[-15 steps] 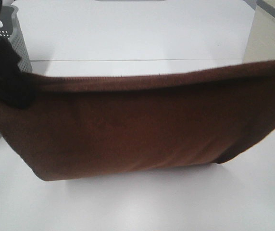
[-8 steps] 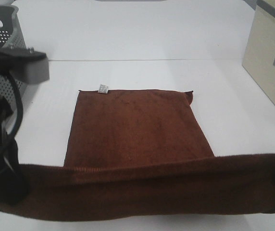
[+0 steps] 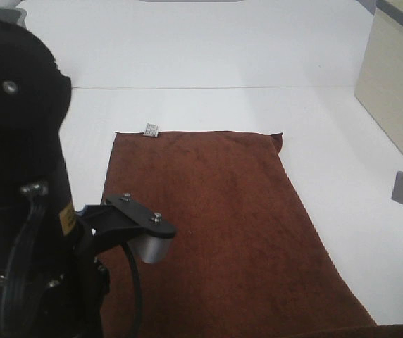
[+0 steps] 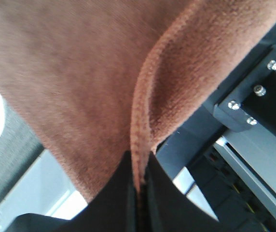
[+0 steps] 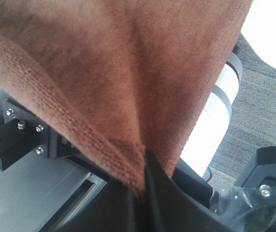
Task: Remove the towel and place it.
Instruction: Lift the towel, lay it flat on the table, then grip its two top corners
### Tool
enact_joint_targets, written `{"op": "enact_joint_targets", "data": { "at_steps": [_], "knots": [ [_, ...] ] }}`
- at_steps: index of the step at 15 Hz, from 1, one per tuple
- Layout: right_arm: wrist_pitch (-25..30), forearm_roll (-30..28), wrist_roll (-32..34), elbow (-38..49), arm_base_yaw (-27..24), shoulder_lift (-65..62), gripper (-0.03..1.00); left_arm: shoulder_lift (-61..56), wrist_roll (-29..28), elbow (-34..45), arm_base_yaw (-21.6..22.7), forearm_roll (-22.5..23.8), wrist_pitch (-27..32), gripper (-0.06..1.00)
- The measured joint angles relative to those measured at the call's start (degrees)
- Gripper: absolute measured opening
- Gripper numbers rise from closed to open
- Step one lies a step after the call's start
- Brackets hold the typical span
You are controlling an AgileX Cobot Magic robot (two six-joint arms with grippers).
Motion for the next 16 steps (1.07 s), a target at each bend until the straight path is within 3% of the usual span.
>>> {"op": "enact_joint_targets", "data": {
  "at_steps": [5,12,14,15,16],
  "knots": [
    [-0.1,0.1,-2.2,0.8,0.0,0.0,0.05,5.4,-0.3,0.0,-3.3,-4.1,-0.5,0.00],
    [-0.1,4.2,-4.9,2.6,0.0,0.0,0.22,5.7,-0.3,0.0,-3.6,-9.1,-4.5,0.01],
    [-0.1,4.6,-5.1,2.6,0.0,0.0,0.36,5.7,-0.3,0.0,-3.6,-10.0,-6.1,0.13],
    [-0.1,4.7,-4.9,2.6,0.0,0.0,0.48,5.7,-0.6,0.0,-3.6,-10.1,-7.0,0.26],
    [0.0,4.7,-4.6,2.6,0.0,0.0,0.61,5.7,-1.7,0.0,-3.6,-10.4,-8.0,0.45]
  ]
}}
